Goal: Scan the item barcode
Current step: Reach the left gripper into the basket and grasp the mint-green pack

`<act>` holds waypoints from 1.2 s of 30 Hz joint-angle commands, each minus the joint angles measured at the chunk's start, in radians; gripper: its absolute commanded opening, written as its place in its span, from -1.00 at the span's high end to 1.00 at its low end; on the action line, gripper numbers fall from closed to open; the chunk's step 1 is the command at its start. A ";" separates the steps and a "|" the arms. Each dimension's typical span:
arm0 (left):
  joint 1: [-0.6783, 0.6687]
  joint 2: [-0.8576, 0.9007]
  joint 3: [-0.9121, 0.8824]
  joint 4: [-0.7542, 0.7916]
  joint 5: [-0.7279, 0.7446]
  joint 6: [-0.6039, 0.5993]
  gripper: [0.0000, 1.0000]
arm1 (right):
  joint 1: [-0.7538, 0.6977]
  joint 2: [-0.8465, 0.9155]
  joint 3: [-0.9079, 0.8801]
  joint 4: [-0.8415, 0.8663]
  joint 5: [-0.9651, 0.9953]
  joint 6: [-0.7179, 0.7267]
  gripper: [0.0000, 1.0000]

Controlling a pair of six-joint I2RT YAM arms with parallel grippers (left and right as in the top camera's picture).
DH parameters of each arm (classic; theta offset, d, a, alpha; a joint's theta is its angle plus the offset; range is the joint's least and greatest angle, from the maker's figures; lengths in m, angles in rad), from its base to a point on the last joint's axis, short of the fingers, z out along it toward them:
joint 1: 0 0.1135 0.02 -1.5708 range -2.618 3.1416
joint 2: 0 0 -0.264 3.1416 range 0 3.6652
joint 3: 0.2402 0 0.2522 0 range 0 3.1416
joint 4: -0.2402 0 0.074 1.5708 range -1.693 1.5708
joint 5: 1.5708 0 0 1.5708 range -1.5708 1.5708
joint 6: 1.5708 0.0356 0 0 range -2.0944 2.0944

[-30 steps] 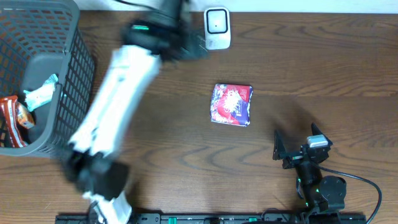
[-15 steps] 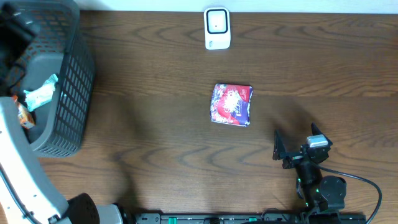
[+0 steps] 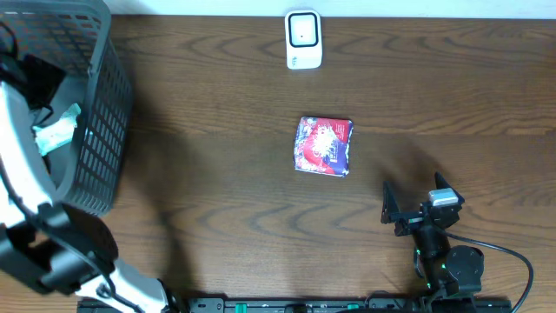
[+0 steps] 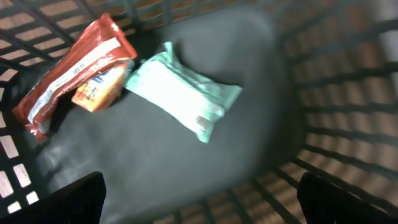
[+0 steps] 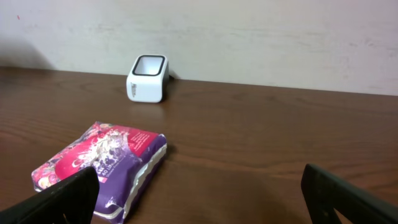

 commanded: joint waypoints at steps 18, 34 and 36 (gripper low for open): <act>0.000 0.384 -0.005 0.208 -0.113 -0.137 -0.96 | -0.006 -0.004 -0.002 -0.005 0.005 -0.003 -0.98; 0.000 0.445 -0.005 0.124 -0.097 -0.054 0.85 | -0.006 -0.004 -0.002 -0.005 0.005 -0.003 -0.98; 0.000 0.431 -0.004 0.084 -0.096 -0.055 0.86 | -0.006 -0.004 -0.002 -0.005 0.005 -0.003 -0.99</act>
